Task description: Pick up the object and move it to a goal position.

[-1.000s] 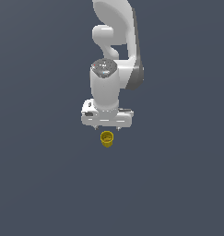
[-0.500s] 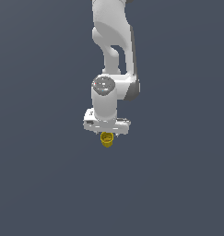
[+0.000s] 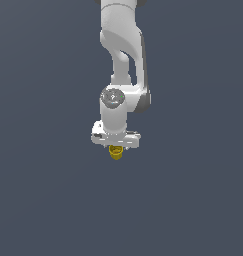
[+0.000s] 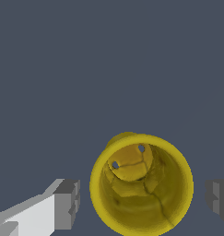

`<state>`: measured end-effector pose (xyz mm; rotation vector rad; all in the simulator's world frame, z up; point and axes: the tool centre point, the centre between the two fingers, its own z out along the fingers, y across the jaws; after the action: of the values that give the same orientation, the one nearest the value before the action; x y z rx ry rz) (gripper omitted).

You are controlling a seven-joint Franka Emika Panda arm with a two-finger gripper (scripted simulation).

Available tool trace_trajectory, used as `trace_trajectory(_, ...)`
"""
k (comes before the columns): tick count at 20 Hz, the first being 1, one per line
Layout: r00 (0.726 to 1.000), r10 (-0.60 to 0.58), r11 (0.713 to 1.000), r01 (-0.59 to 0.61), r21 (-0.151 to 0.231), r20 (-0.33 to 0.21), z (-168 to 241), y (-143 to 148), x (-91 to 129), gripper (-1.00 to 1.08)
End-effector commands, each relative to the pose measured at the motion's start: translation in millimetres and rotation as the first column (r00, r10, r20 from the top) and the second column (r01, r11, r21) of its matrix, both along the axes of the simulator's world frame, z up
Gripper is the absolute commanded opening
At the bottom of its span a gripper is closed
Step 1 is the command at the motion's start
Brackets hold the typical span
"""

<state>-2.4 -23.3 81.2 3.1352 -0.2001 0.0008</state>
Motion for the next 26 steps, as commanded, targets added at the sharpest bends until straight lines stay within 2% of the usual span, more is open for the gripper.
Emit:
trace_trajectory(1, 1.0, -0.001, 1.0, 0.001, 0.0, -0.001, -14, 0, -1, 1.0)
trace_trajectory(9, 1.0, -0.002, 1.0, 0.002, 0.0, -0.001, -35, 0, 0, 1.0)
trace_trajectory(10, 1.0, -0.002, 1.0, 0.002, 0.0, -0.001, -35, 0, 0, -1.0)
trace_trajectory(26, 1.0, -0.002, 1.0, 0.002, 0.0, -0.001, -24, -1, -1, -1.0)
